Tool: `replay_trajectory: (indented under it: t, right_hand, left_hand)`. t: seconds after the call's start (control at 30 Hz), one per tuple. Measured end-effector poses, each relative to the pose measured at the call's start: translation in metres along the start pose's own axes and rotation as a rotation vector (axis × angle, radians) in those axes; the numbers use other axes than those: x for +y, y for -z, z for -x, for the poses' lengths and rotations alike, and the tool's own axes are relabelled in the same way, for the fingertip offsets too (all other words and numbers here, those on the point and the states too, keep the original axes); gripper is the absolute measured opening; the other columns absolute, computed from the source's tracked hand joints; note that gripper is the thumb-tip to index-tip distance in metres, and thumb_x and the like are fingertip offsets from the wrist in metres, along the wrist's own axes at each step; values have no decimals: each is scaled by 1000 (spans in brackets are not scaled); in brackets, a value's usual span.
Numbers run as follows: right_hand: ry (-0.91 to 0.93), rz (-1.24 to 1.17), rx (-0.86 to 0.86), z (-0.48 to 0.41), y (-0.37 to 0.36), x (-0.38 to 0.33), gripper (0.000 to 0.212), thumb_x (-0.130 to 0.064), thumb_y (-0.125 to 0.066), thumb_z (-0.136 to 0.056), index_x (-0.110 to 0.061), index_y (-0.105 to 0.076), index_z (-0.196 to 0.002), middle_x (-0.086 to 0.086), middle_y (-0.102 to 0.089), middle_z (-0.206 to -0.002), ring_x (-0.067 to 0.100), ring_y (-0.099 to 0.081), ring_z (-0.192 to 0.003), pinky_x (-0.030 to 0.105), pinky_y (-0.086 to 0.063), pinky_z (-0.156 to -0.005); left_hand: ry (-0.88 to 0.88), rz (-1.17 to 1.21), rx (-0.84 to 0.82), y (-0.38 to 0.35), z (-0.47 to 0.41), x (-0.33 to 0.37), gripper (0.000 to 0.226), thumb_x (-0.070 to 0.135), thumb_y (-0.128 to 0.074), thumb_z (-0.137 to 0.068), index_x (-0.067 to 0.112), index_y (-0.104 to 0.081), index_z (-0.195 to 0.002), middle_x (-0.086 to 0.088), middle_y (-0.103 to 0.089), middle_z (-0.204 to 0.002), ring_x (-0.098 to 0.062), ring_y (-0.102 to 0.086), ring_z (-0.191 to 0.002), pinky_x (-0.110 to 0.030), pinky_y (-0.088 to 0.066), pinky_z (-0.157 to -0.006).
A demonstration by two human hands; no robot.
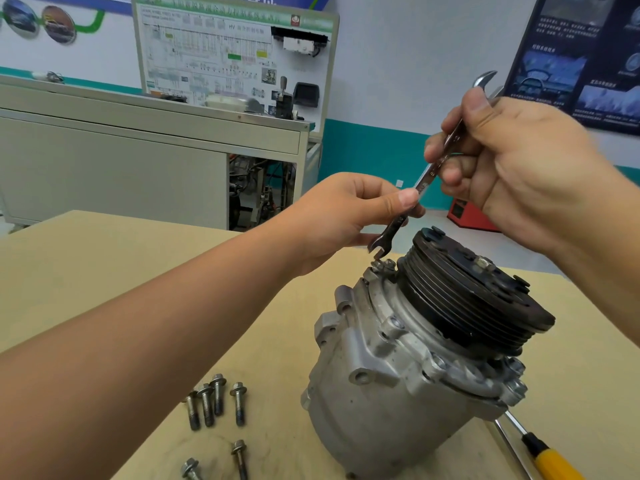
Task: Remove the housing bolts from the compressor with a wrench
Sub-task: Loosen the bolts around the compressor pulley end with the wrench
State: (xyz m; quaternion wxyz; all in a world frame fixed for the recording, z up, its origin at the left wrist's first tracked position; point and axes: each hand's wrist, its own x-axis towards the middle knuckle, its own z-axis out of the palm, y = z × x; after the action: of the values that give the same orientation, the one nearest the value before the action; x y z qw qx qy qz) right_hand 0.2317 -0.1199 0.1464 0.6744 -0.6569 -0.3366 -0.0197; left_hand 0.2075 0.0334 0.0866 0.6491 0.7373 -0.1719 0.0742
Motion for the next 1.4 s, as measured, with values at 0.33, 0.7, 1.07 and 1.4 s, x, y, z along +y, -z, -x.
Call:
replay_trajectory:
  t: [0.33,0.7,1.07,1.4]
  right_hand:
    - [24,35,-123,3,1,-4,30,-30,-36,-99,-12,-50,-79,0,-61,-58,12,-46,-46,19,-43,-48]
    - [25,67,-122,6,-1,-5,31,-30,-36,-99,-12,-49,-77,0,-60,-58,12,-45,-47,20,-41,-49]
    - [21,50,-65,4,-1,-2,31,-31,-38,-99,-12,-51,-79,1,-65,-59,10,-50,-44,19,-44,-47]
    - [78,190,-73,9,-7,1,31,-47,-52,-75,-16,-52,-73,-3,-55,-57,8,-47,-43,27,-43,-56]
  left_hand:
    - [-25,32,-19,0,0,-4,19,38,-63,-69,19,-67,-74,11,-73,-88,-6,-64,-94,-34,-48,-86]
    - [-10,-21,-21,0,2,-4,23,39,-62,-70,18,-67,-79,12,-73,-88,-4,-65,-96,-29,-48,-84]
    - [-21,-43,-17,0,2,-5,19,42,-62,-70,26,-73,-70,9,-72,-92,-12,-64,-105,-36,-48,-94]
    - [13,6,-19,-2,3,-8,12,27,-61,-83,19,-66,-77,7,-67,-86,-6,-60,-92,-25,-47,-78]
